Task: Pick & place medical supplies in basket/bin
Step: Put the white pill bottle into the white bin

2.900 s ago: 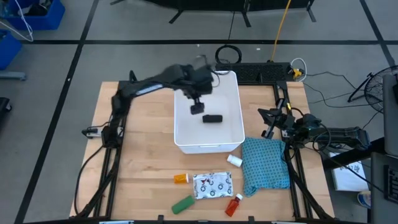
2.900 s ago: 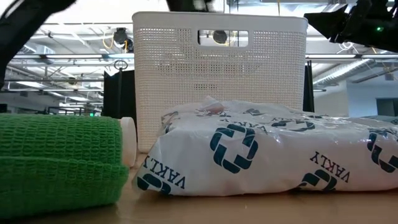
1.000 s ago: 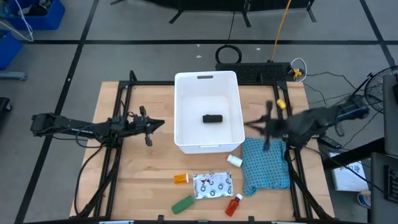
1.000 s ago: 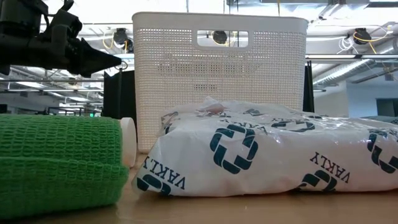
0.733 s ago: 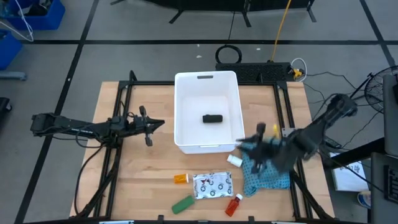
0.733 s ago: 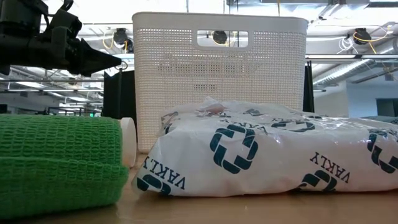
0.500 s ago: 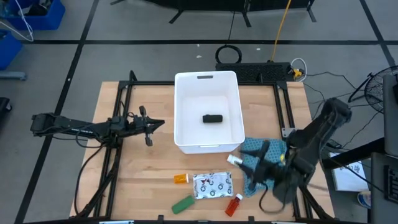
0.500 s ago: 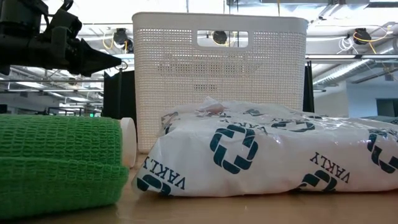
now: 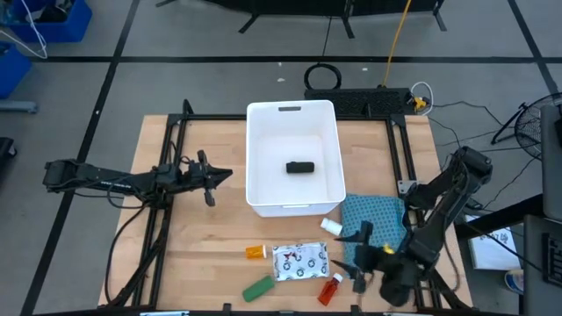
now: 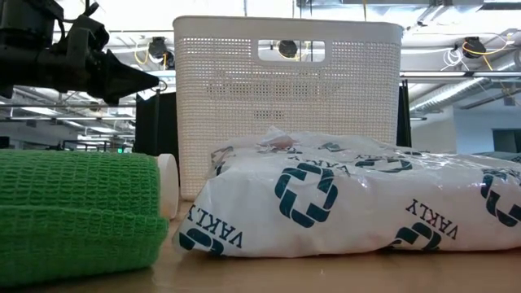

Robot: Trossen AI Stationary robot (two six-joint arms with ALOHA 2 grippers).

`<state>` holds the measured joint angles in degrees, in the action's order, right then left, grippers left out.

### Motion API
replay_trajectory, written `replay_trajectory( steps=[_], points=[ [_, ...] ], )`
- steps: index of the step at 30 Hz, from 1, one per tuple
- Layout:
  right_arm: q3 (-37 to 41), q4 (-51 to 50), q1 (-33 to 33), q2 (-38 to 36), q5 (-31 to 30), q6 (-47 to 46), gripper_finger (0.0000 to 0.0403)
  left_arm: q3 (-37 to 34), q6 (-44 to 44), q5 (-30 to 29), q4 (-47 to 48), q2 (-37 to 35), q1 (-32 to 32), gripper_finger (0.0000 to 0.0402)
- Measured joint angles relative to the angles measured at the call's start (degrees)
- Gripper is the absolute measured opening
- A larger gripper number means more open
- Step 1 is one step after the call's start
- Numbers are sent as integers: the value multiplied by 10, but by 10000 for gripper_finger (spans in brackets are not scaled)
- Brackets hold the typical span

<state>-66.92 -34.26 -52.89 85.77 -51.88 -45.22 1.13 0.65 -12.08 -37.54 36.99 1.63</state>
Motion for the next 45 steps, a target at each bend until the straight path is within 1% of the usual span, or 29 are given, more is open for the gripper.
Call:
replay_trajectory(
  steps=[2,3,5,8,12,16,22,24,28,30,34,38,45],
  points=[
    [0,-70,13,7,64,-62,256,0,11,0,1,0,0,31],
    [0,-100,19,11,85,-82,255,0,16,0,1,0,0,31],
    [0,-146,28,17,113,-106,255,0,27,0,1,0,0,31],
    [0,-161,41,23,141,-113,257,0,35,1,3,0,0,31],
    [4,-155,63,32,145,-120,258,0,31,1,9,0,0,31],
    [30,-118,92,47,149,-100,258,0,23,0,13,0,0,31],
    [62,-105,132,81,163,-128,258,0,21,0,20,0,0,31],
    [66,-96,137,91,165,-126,258,0,21,0,20,0,0,31],
    [76,-56,149,109,200,-112,258,0,21,0,19,0,0,31],
    [82,-43,151,116,206,-108,258,0,21,0,20,0,0,31],
    [84,-40,151,134,208,-109,258,0,21,0,18,0,0,31],
    [84,-39,152,158,233,-101,253,0,21,0,18,0,0,31],
    [83,-31,153,172,221,-111,235,0,22,0,18,0,0,31]
  ],
)
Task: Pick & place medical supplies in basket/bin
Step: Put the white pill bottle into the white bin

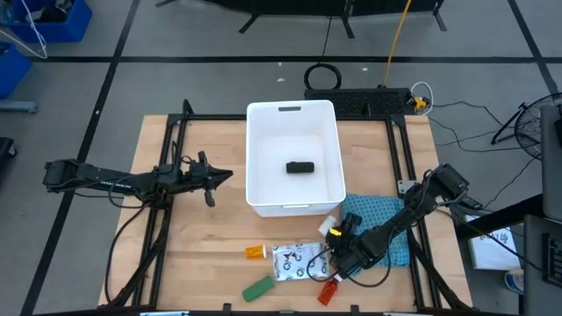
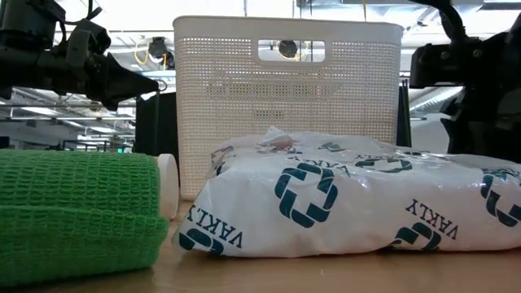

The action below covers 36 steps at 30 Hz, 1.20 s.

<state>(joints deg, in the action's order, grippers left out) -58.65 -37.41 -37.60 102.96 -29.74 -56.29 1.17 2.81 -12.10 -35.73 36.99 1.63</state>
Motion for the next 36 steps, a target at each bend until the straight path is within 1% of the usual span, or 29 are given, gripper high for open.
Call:
replay_trajectory(
  steps=[4,8,10,14,17,21,23,25,30,36],
  points=[
    [2,-2,-4,-15,17,10,229,0,1,0,0,0,0,31],
    [2,0,-19,-45,53,55,226,0,1,0,0,0,0,31],
    [2,7,-27,-60,57,81,226,0,1,0,0,0,0,31],
    [1,35,-34,-98,45,156,226,0,1,0,0,0,0,31],
    [1,56,-24,-113,43,239,226,0,1,0,0,0,0,31],
    [0,76,-1,-110,42,379,224,0,0,0,0,0,0,31],
    [1,76,12,-101,42,425,224,0,0,0,3,1,0,31],
    [1,66,24,-95,43,452,224,0,0,0,7,1,0,31],
    [1,30,43,-91,43,485,224,0,0,0,19,1,0,31],
    [1,47,59,-91,46,542,224,0,0,0,28,1,0,31]
  ],
)
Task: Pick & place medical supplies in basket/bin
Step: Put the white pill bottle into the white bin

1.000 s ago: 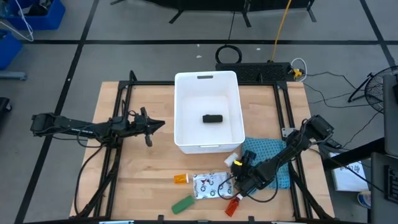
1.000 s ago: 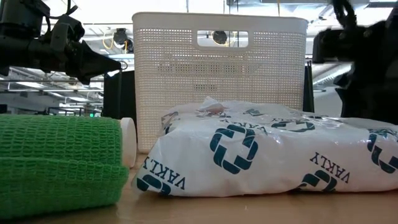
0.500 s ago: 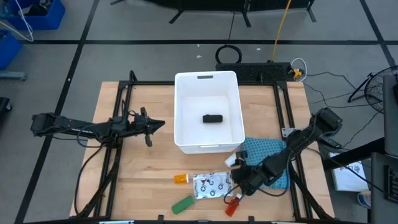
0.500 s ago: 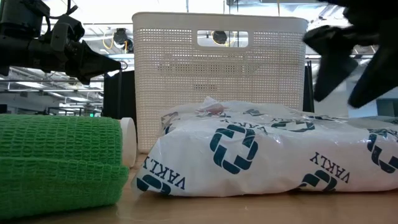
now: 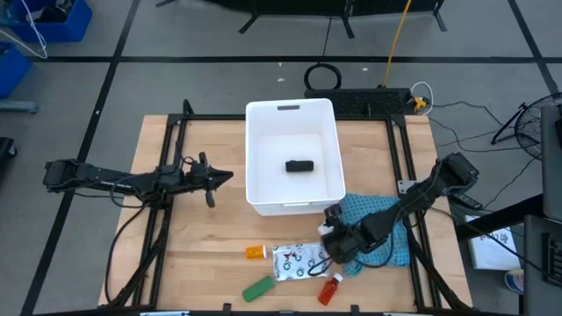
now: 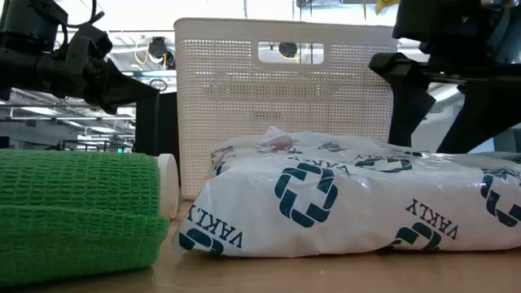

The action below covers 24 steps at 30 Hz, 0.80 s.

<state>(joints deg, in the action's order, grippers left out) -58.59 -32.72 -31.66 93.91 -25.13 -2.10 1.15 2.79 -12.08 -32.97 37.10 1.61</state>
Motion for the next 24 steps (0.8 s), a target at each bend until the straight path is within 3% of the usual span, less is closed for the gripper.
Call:
replay_trajectory(
  steps=[10,16,24],
  points=[
    [48,71,14,0,11,60,224,0,5,0,11,0,0,31],
    [107,152,15,0,29,32,222,0,5,0,21,0,0,31],
    [101,160,14,-4,45,-2,160,0,5,0,20,0,0,31]
  ],
)
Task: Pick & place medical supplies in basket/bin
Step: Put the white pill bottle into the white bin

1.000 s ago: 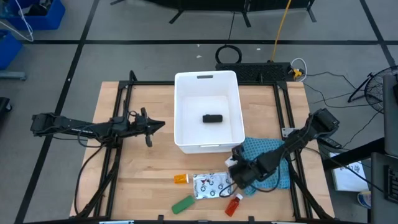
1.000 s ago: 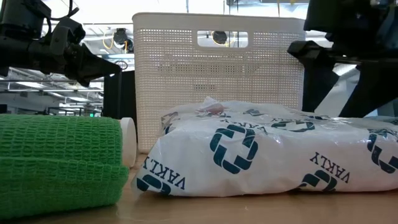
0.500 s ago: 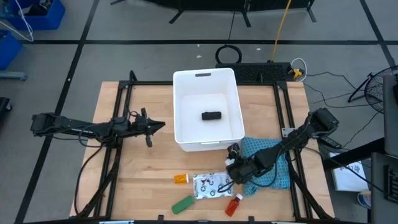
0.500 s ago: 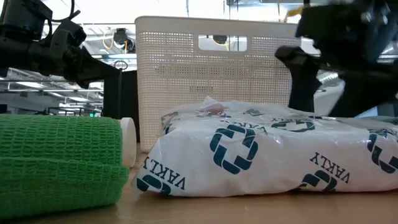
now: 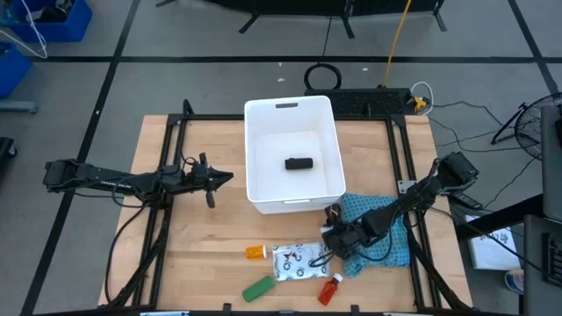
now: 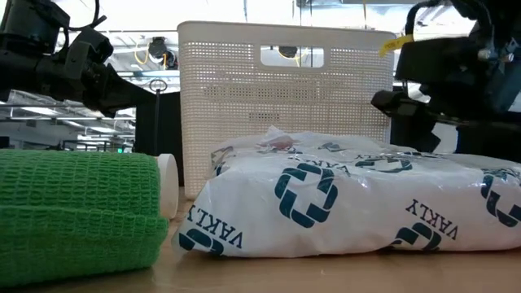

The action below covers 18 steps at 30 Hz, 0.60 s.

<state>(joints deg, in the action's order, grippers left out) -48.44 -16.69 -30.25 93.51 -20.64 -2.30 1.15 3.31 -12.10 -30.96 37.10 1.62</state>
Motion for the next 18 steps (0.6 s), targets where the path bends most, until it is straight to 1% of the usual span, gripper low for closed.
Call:
replay_trajectory(
  steps=[5,9,14,18],
  points=[
    [-33,-3,-8,-28,0,9,156,0,3,0,0,0,0,31],
    [-69,-12,-20,-67,-2,27,168,0,2,0,0,0,0,31],
    [-141,-11,-32,-119,-44,104,163,0,2,0,0,0,0,31],
    [-203,-2,-26,-157,-91,163,160,0,1,0,-1,0,0,31]
  ],
)
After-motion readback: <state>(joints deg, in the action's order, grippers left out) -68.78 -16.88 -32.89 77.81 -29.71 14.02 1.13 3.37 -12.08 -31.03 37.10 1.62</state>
